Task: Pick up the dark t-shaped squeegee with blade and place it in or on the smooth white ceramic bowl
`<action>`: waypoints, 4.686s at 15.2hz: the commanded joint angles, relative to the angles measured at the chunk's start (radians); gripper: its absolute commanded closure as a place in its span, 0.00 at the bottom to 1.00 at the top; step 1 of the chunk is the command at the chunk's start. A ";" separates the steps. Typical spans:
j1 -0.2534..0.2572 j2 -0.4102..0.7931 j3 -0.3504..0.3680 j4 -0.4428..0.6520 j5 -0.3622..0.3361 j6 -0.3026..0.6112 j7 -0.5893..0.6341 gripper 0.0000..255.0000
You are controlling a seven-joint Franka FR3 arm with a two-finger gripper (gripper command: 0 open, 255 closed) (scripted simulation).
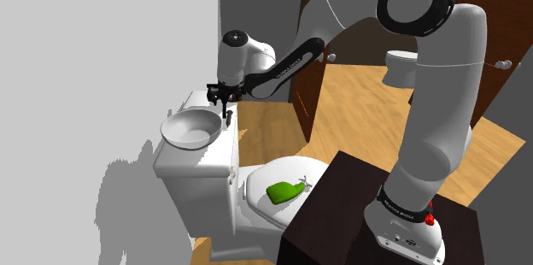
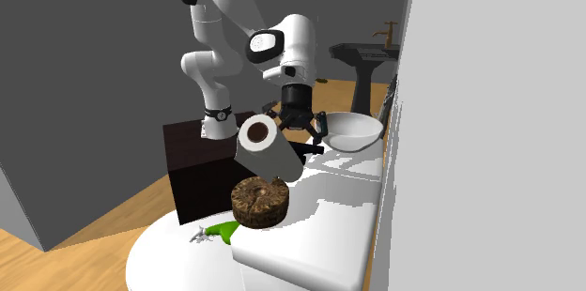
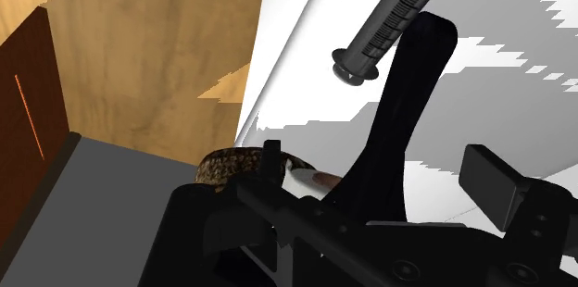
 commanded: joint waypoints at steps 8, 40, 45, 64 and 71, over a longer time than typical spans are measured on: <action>0.000 0.001 0.000 0.000 -0.001 0.000 0.000 1.00; -0.044 -0.165 0.075 0.120 0.273 -0.219 -0.270 1.00; -0.005 -0.185 0.103 0.117 0.264 -0.262 -0.210 1.00; 0.198 -0.115 0.224 0.152 0.137 -0.417 0.135 1.00; 0.205 -0.079 0.212 0.106 0.082 -0.359 0.197 1.00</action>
